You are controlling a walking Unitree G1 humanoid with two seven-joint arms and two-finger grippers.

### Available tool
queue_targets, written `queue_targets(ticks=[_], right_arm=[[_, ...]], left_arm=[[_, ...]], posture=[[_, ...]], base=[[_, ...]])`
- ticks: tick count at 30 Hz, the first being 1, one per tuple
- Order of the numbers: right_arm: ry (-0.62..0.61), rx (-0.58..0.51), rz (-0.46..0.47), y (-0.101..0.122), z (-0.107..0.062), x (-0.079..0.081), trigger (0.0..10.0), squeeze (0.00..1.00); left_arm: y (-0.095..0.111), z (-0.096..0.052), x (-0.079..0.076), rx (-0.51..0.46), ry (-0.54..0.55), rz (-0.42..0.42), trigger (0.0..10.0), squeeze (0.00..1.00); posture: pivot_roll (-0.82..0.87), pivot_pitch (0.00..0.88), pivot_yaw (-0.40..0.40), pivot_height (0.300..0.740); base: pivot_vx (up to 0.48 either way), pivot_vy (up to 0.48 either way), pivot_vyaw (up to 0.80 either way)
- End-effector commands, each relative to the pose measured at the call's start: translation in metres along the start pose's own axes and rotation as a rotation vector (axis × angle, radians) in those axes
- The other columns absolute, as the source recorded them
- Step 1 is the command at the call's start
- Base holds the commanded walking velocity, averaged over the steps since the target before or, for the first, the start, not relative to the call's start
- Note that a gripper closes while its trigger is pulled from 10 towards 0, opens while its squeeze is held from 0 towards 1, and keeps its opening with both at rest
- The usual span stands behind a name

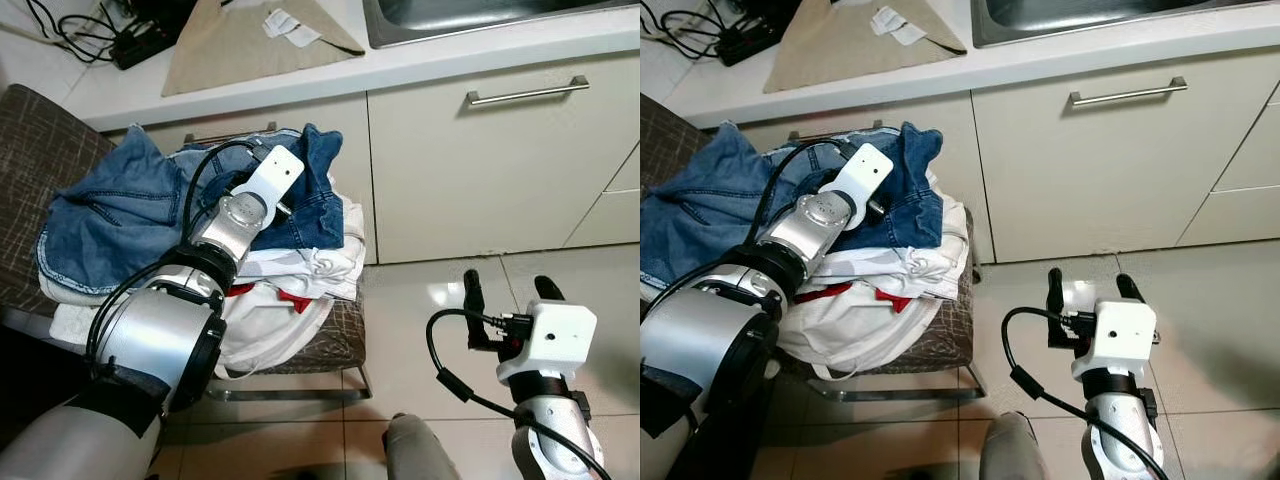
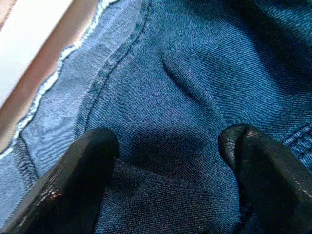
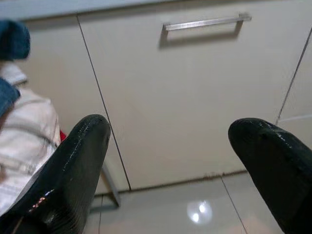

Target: Clothes washing

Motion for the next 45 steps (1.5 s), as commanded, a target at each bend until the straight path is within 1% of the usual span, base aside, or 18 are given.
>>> queue_targets(ticks=[1, 3, 9, 10, 11, 14, 18, 19, 22, 26, 29, 30, 35, 37, 41, 43, 44, 45], right_arm=[[0.014, 0.005, 0.004, 0.003, -0.003, 0.004, 10.0, 0.0], [0.014, 0.013, 0.001, 0.002, -0.005, 0.003, 10.0, 0.0], [0.011, 0.025, -0.002, 0.001, -0.007, 0.001, 10.0, 0.0], [0.011, 0.026, -0.002, 0.001, -0.007, 0.001, 10.0, 0.0], [0.011, 0.027, -0.002, 0.002, -0.006, 0.001, 10.0, 0.0], [0.017, 0.026, -0.005, 0.003, -0.005, 0.001, 10.0, 0.0], [0.026, 0.027, -0.007, 0.003, -0.004, 0.002, 10.0, 0.0], [0.031, 0.028, -0.007, 0.002, -0.003, 0.002, 10.0, 0.0], [0.034, 0.028, -0.007, 0.002, -0.001, 0.002, 10.0, 0.0], [0.04, 0.027, -0.009, 0.002, 0.0, 0.002, 10.0, 0.0], [0.044, 0.028, -0.01, 0.002, 0.001, 0.002, 10.0, 0.0], [0.044, 0.028, -0.012, 0.002, 0.001, 0.002, 10.0, 0.0], [0.039, 0.029, -0.017, 0.002, 0.001, -0.001, 10.0, 0.0], [0.037, 0.028, -0.018, 0.003, 0.002, -0.001, 10.0, 0.0], [0.036, 0.027, -0.018, 0.002, 0.004, -0.003, 10.0, 0.0], [0.042, 0.027, -0.019, 0.002, 0.006, -0.002, 10.0, 0.0], [0.046, 0.027, -0.018, 0.002, 0.007, -0.001, 10.0, 0.0], [0.046, 0.027, -0.018, 0.002, 0.007, -0.001, 10.0, 0.0]], left_arm=[[-0.03, -0.001, -0.005, 0.094, -0.012, 0.011, 10.0, 0.0], [-0.033, -0.001, -0.007, 0.1, -0.015, 0.024, 10.0, 0.0], [-0.031, -0.001, -0.011, 0.1, -0.03, -0.026, 10.0, 0.0], [-0.029, 0.0, -0.014, 0.09, -0.042, -0.041, 0.0, 0.0], [-0.027, 0.0, -0.017, 0.077, -0.052, -0.039, 0.0, 0.0], [-0.016, 0.001, -0.018, 0.014, -0.044, 0.035, 0.0, 0.0], [-0.015, 0.001, -0.022, -0.008, -0.054, 0.051, 0.0, 0.0], [-0.017, 0.0, -0.024, -0.003, -0.065, 0.016, 0.0, 0.0], [-0.02, 0.0, -0.026, 0.003, -0.071, 0.007, 0.0, 0.0], [-0.024, 0.0, -0.029, 0.019, -0.08, -0.077, 0.0, 0.0], [-0.027, 0.0, -0.031, 0.025, -0.083, -0.11, 0.0, 0.0], [-0.029, 0.0, -0.032, 0.03, -0.084, -0.159, 0.0, 0.0], [-0.03, 0.0, -0.032, 0.024, -0.076, -0.251, 0.0, 0.0], [-0.029, 0.0, -0.031, 0.015, -0.074, -0.263, 0.0, 0.0], [-0.027, 0.0, -0.038, -0.009, -0.102, -0.222, 0.0, 0.0], [-0.027, -0.001, -0.044, -0.017, -0.136, -0.22, 0.0, 0.0], [-0.027, -0.002, -0.052, -0.014, -0.191, -0.242, 0.0, 0.0], [-0.027, -0.002, -0.052, -0.014, -0.191, -0.242, 0.0, 0.0]], posture=[[-0.56, 0.214, 0.239, 0.74], [-0.56, 0.219, 0.239, 0.74], [-0.57, 0.223, 0.237, 0.74], [-0.57, 0.222, 0.235, 0.74], [-0.57, 0.221, 0.232, 0.74], [-0.57, 0.219, 0.228, 0.74], [-0.56, 0.216, 0.221, 0.74], [-0.56, 0.212, 0.219, 0.74], [-0.56, 0.209, 0.215, 0.74], [-0.57, 0.205, 0.21, 0.74], [-0.57, 0.203, 0.21, 0.74], [-0.58, 0.203, 0.21, 0.74], [-0.59, 0.198, 0.211, 0.74], [-0.59, 0.196, 0.211, 0.74], [-0.58, 0.187, 0.203, 0.74], [-0.57, 0.184, 0.2, 0.74], [-0.56, 0.179, 0.196, 0.74], [-0.56, 0.179, 0.196, 0.74]], base=[[0.0, 0.0, 0.0], [0.0, 0.0, 0.0], [0.0, 0.0, 0.0], [0.0, 0.0, 0.0], [0.0, 0.0, 0.0], [0.0, 0.0, 0.0], [0.0, 0.0, 0.0], [0.0, 0.0, 0.0], [0.0, 0.0, 0.0], [0.0, 0.0, 0.0], [0.0, 0.0, 0.0], [0.0, 0.0, 0.0], [0.0, 0.0, 0.0], [0.0, 0.0, 0.0], [0.0, 0.0, 0.0], [0.0, 0.0, 0.0], [0.0, 0.0, 0.0], [0.0, 0.0, 0.0]])
Point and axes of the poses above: a point about 5 cm out from each wrist's last joint towards the gripper, its own z axis pointing out of the wrist towards the gripper, its own y axis along the axis of the wrist's last joint, x = y × z, the point moved 4 cm from there along z, pointing out of the wrist towards the gripper, and after that the axes turned 11 degrees about -z, right-handed, at the moved point
